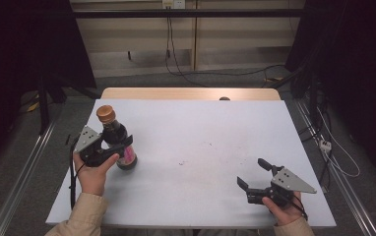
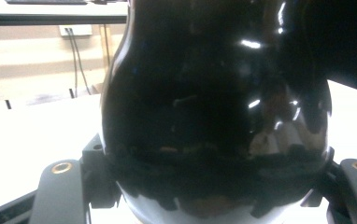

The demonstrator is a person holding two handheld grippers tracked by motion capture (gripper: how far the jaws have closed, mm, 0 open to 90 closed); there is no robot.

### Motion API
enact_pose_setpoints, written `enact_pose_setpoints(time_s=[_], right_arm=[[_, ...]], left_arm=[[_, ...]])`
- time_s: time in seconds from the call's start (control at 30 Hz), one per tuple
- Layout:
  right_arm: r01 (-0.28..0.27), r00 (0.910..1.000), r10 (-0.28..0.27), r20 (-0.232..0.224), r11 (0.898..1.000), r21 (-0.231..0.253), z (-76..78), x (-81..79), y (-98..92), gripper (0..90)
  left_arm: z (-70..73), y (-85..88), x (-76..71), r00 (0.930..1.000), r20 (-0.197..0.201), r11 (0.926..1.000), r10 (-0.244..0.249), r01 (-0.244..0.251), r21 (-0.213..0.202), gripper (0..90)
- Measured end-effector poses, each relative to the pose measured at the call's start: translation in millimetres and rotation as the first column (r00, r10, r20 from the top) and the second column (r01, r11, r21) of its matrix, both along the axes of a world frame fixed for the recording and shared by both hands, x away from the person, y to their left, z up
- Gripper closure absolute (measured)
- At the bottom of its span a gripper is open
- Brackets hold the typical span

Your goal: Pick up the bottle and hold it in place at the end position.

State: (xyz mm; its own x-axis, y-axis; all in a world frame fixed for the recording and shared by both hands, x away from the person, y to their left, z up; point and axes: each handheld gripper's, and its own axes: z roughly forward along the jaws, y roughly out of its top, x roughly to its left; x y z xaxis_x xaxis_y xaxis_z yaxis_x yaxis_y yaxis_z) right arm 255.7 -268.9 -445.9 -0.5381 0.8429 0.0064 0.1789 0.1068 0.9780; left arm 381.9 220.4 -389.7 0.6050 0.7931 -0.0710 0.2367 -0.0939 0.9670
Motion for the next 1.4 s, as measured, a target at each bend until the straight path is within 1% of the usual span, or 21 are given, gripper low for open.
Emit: enact_pose_setpoints(time_s=[0.03,0.07,0.1,0.13,0.2,0.23,0.27,0.37,0.4,0.43,0.5,0.6,0.63,0.73,1.07,1.2,1.23,1.27,1.33,1.37,1.4], right_arm=[[0.0,1.0,0.0,0.0,1.0,0.0,0.0,0.0,0.0,4.5],[0.0,1.0,0.0,0.002,1.0,0.0,0.0,0.0,-0.2,4.5],[0.0,1.0,0.0,0.002,1.0,0.0,0.0,0.0,-0.2,4.5],[0.002,1.0,-0.002,-0.001,1.0,-0.001,0.0,0.0,-0.3,4.5],[0.002,1.0,-0.002,-0.001,1.0,0.0,0.0,0.0,-0.3,4.5],[0.002,1.0,-0.002,-0.001,1.0,0.0,0.0,0.0,-0.3,4.5],[0.002,1.0,-0.002,0.001,1.0,-0.001,0.1,-0.2,-0.3,4.5],[0.002,1.0,-0.002,0.003,1.0,-0.003,0.3,-0.3,-0.4,4.5],[0.0,1.0,0.0,0.001,1.0,-0.003,0.3,-0.4,-0.3,4.5],[-0.001,1.0,0.001,0.0,1.0,-0.002,0.2,-0.4,-0.3,4.5],[-0.002,1.0,0.002,0.001,1.0,-0.002,0.1,-0.5,-0.4,4.5],[0.001,1.0,-0.001,0.003,1.0,-0.001,0.2,-0.6,-0.7,4.5],[0.002,1.0,-0.002,0.004,1.0,0.0,0.3,-0.7,-0.8,4.4],[0.001,1.0,-0.001,0.003,1.0,-0.001,0.2,-0.6,-0.7,4.4],[0.007,1.0,-0.007,0.001,1.0,0.004,0.1,-1.1,-1.9,4.4],[0.005,1.0,-0.005,0.002,1.0,0.004,0.1,-1.2,-2.3,4.5],[0.005,1.0,-0.005,0.002,1.0,0.004,0.1,-1.2,-2.3,4.5],[0.005,1.0,-0.005,0.002,1.0,0.006,0.2,-1.3,-2.3,4.4],[0.005,1.0,-0.005,0.002,1.0,0.004,0.0,-1.2,-2.7,4.5],[0.006,1.0,-0.006,0.001,1.0,0.003,-0.2,-1.2,-2.9,4.5],[0.007,1.0,-0.007,0.001,1.0,0.004,-0.3,-1.2,-3.1,4.5]], left_arm=[[0.0,0.0,0.0,1.0,0.0,1.0,0.0,0.0,0.0,28.6],[0.7,-1.0,0.8,1.0,0.002,0.9999,-0.005,0.005,0.01,28.6],[1.4,-3.6,1.5,1.0,0.001,0.9999,-0.008,0.008,0.007,28.6],[2.3,-5.7,3.0,0.9998,0.004,0.9997,-0.019,0.019,0.017,28.6],[3.1,-9.2,4.8,0.9995,0.003,0.9993,-0.033,0.033,0.016,28.6],[3.3,-12.2,5.9,0.9992,-0.005,0.9992,-0.039,0.039,0.005,28.6],[3.7,-13.4,7.6,0.9986,-0.001,0.9986,-0.052,0.052,0.012,28.6],[4.3,-19.3,10.4,0.9978,-0.006,0.9976,-0.066,0.066,0.021,28.6],[4.2,-22.2,10.8,0.9976,-0.011,0.9975,-0.068,0.069,0.017,28.6],[4.4,-24.7,12.1,0.9968,-0.008,0.9965,-0.079,0.08,0.027,28.6],[5.1,-29.4,13.9,0.9955,-0.006,0.995,-0.094,0.094,0.034,28.6],[6.4,-36.0,16.4,0.9939,-0.002,0.9933,-0.11,0.11,0.035,28.6],[7.4,-38.6,17.7,0.9926,0.0,0.9916,-0.122,0.122,0.045,28.6],[8.6,-45.2,20.5,0.99,0.001,0.9887,-0.141,0.141,0.051,28.6],[12.4,-68.8,31.0,0.9825,-0.013,0.9816,-0.186,0.186,0.042,28.6],[12.5,-78.5,34.6,0.981,-0.027,0.9806,-0.192,0.193,0.034,28.6],[12.6,-80.6,35.9,0.9796,-0.02,0.9787,-0.2,0.2,0.045,28.6],[12.6,-82.8,36.5,0.9785,-0.018,0.9776,-0.205,0.206,0.044,28.6],[13.4,-85.6,38.4,0.9764,-0.016,0.9748,-0.216,0.216,0.056,28.6],[13.4,-87.2,38.8,0.9766,-0.018,0.9753,-0.214,0.215,0.05,28.6],[13.7,-88.6,39.7,0.9756,-0.017,0.9743,-0.219,0.22,0.05,28.6]])
